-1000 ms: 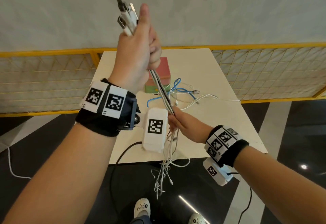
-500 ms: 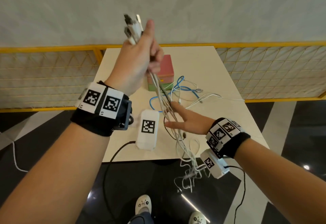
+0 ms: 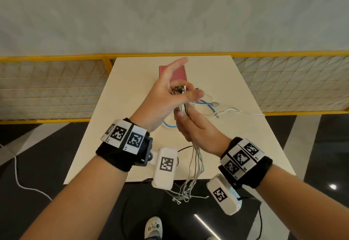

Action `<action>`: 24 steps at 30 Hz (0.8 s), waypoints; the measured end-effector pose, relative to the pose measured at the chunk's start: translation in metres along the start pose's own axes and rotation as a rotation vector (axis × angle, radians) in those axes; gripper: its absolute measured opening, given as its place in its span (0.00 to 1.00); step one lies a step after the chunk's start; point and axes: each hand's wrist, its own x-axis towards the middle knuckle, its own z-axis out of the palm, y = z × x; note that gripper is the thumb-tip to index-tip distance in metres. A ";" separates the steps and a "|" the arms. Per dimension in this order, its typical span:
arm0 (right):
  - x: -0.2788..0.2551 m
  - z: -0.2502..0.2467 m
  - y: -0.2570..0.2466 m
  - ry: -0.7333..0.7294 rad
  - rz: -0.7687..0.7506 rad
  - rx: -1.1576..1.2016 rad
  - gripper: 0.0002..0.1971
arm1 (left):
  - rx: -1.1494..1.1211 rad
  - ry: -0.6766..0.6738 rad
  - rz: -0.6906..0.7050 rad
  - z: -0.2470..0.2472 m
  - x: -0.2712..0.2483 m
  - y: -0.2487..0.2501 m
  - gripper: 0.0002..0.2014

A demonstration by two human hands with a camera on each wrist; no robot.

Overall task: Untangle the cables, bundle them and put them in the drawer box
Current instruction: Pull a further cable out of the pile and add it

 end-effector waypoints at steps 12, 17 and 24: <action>0.005 -0.001 -0.004 0.037 0.000 0.211 0.12 | -0.204 0.028 -0.079 0.004 0.008 -0.005 0.30; 0.020 -0.002 -0.005 0.020 -0.024 0.049 0.13 | 0.189 -0.064 -0.186 0.000 0.001 -0.017 0.22; 0.042 0.002 0.023 -0.161 -0.050 -0.305 0.09 | 0.106 0.346 -0.109 -0.017 0.023 -0.019 0.31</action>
